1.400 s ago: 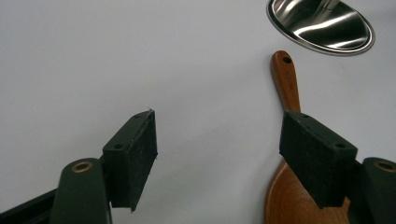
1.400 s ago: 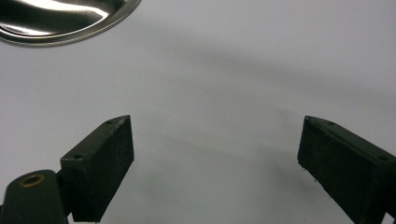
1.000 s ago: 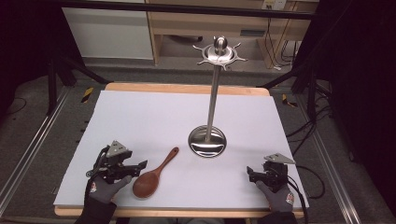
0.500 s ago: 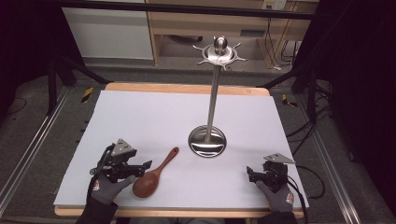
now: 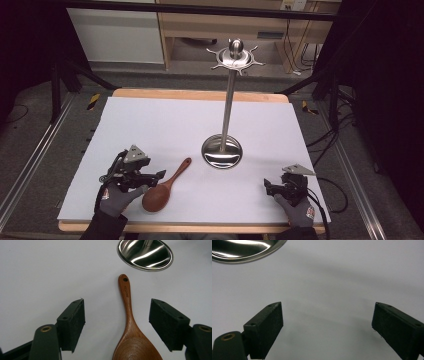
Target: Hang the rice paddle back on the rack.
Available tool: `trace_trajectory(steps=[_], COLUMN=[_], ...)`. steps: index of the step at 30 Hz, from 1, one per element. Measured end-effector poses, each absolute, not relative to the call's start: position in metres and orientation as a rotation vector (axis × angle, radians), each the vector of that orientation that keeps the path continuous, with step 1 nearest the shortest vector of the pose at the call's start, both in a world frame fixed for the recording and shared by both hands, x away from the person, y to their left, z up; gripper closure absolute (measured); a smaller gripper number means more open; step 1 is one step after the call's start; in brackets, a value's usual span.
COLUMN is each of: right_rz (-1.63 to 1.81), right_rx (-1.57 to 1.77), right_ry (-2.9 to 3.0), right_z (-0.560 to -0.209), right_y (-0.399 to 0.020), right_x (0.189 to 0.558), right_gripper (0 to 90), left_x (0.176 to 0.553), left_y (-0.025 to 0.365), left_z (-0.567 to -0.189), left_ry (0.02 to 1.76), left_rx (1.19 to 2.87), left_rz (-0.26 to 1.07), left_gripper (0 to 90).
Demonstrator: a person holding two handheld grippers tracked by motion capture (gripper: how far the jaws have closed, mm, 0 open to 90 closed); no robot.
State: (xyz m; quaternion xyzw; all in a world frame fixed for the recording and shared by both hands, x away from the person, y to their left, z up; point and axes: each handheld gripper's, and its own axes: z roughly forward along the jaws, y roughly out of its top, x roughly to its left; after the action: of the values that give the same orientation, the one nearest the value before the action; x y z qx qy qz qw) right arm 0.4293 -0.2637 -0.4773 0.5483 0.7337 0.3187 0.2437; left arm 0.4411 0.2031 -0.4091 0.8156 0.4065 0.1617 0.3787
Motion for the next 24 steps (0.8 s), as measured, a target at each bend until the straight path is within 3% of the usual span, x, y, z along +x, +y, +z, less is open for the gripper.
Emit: trace_trajectory(steps=[24], right_rz=[0.862], right_rx=[1.516], right_ry=[2.009], right_z=[-0.478], right_y=[-0.263], right_x=[0.430], right_gripper=[10.4], left_x=[0.462], left_y=[0.177], left_z=[-0.408], left_ry=[1.008], left_rx=[2.205], left_rz=[0.378], left_gripper=[35.9])
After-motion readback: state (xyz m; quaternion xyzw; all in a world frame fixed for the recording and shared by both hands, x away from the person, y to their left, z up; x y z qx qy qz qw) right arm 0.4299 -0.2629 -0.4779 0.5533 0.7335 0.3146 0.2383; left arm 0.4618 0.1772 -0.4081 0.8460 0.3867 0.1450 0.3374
